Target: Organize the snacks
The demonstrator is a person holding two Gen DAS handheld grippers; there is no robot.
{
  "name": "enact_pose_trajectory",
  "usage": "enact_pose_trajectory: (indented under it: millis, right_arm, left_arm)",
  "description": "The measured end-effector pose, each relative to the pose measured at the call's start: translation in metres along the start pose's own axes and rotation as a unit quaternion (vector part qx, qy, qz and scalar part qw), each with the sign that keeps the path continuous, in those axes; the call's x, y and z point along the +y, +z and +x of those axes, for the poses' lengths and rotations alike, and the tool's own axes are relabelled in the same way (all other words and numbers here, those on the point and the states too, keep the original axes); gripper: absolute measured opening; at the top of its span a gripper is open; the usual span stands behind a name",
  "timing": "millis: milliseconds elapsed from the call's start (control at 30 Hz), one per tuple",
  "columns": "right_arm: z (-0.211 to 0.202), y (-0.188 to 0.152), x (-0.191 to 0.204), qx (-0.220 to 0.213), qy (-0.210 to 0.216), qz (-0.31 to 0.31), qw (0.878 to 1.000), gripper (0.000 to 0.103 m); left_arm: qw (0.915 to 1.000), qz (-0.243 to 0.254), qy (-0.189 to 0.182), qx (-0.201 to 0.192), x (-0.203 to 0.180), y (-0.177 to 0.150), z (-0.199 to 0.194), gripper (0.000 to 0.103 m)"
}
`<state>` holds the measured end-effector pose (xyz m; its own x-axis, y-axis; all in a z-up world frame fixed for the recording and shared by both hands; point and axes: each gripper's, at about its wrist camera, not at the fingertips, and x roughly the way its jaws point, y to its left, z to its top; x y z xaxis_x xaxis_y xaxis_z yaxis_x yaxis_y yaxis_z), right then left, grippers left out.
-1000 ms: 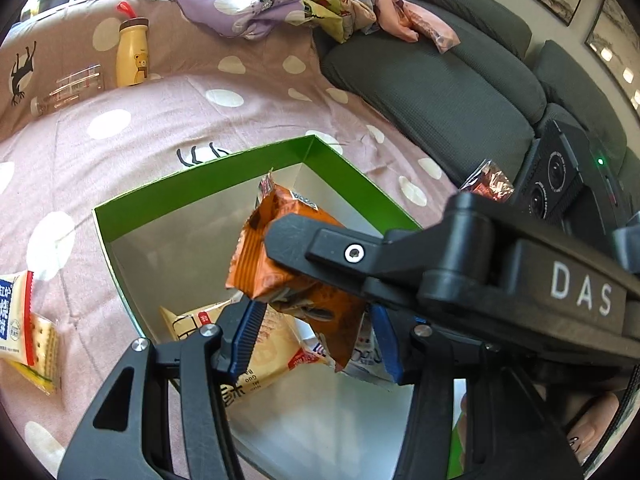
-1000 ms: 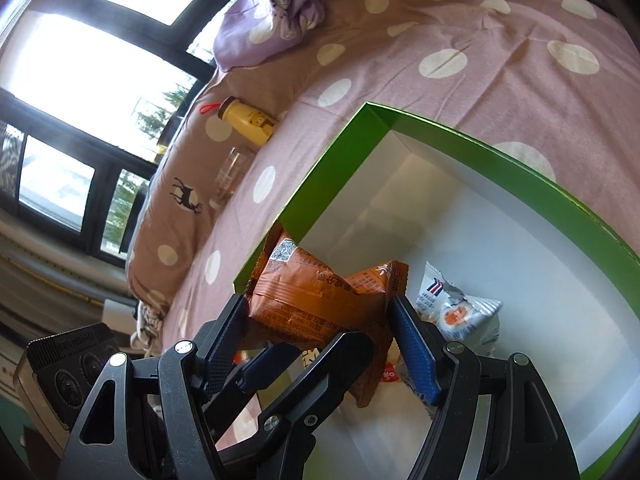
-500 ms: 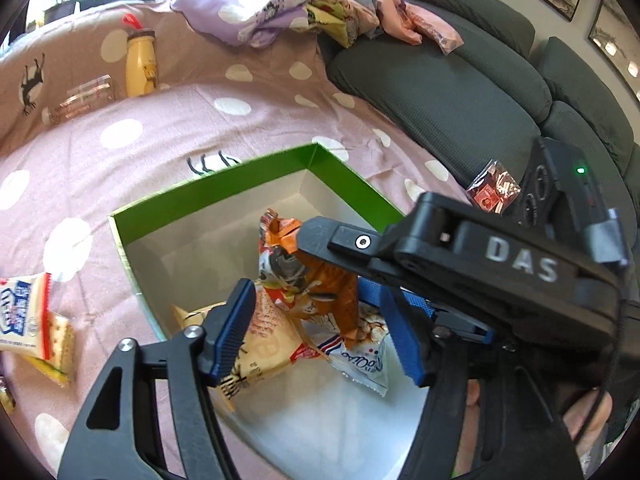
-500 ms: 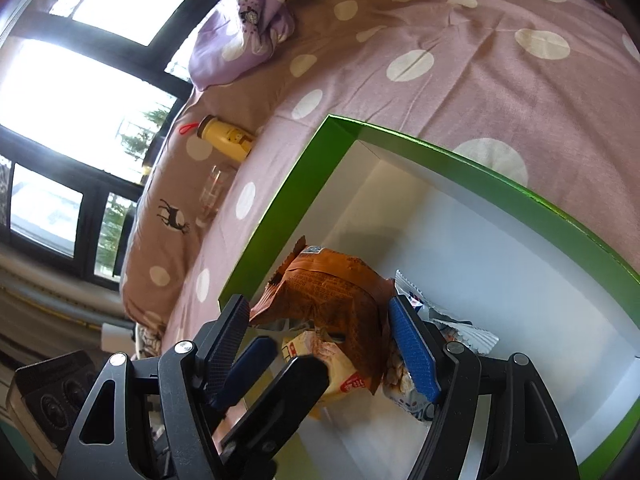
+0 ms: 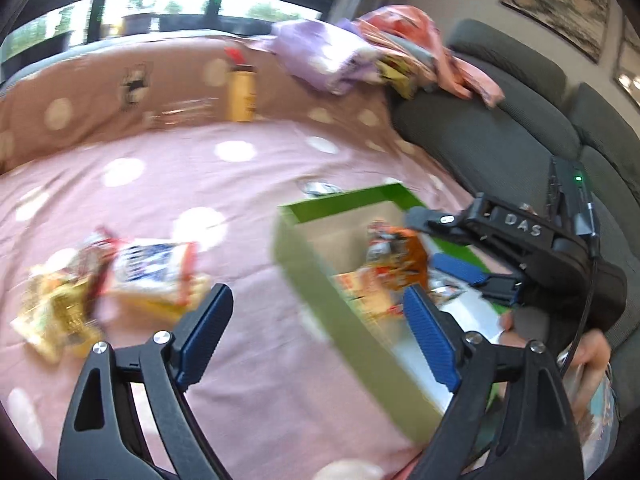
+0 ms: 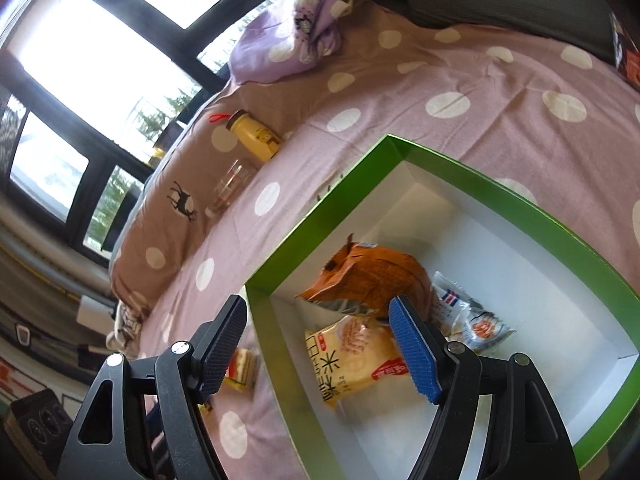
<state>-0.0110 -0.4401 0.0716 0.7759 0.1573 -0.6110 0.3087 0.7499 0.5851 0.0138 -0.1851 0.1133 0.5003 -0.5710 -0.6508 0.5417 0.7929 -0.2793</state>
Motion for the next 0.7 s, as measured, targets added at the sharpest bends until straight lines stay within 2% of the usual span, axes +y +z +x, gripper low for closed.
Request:
enact_pose_trajectory:
  millis: [167, 267, 367, 400, 600, 700]
  right_arm:
    - [0.003, -0.011, 0.024, 0.001, -0.006, -0.034, 0.999, 0.081]
    - [0.008, -0.019, 0.040, 0.007, -0.015, -0.060, 0.998, 0.082]
    - [0.015, -0.029, 0.058, 0.013, -0.026, -0.090, 0.996, 0.087]
    - [0.018, -0.033, 0.064, 0.015, -0.029, -0.101, 0.994, 0.088]
    - [0.036, -0.059, 0.098, 0.040, -0.025, -0.162, 0.986, 0.090]
    - [0.050, -0.071, 0.111, 0.064, -0.024, -0.187, 0.980, 0.090]
  left_arm:
    - [0.9970, -0.040, 0.065, -0.012, 0.048, -0.017, -0.035, 0.088]
    - [0.9931, -0.073, 0.091, -0.015, 0.077, -0.029, -0.050, 0.088]
    - [0.9873, -0.114, 0.108, -0.021, 0.108, -0.044, -0.063, 0.096]
    - [0.9848, -0.127, 0.116, -0.025, 0.118, -0.048, -0.067, 0.098]
    - [0.9679, -0.209, 0.135, -0.037, 0.171, -0.072, -0.078, 0.098]
    - [0.9575, -0.234, 0.165, -0.033, 0.189, -0.077, -0.078, 0.098]
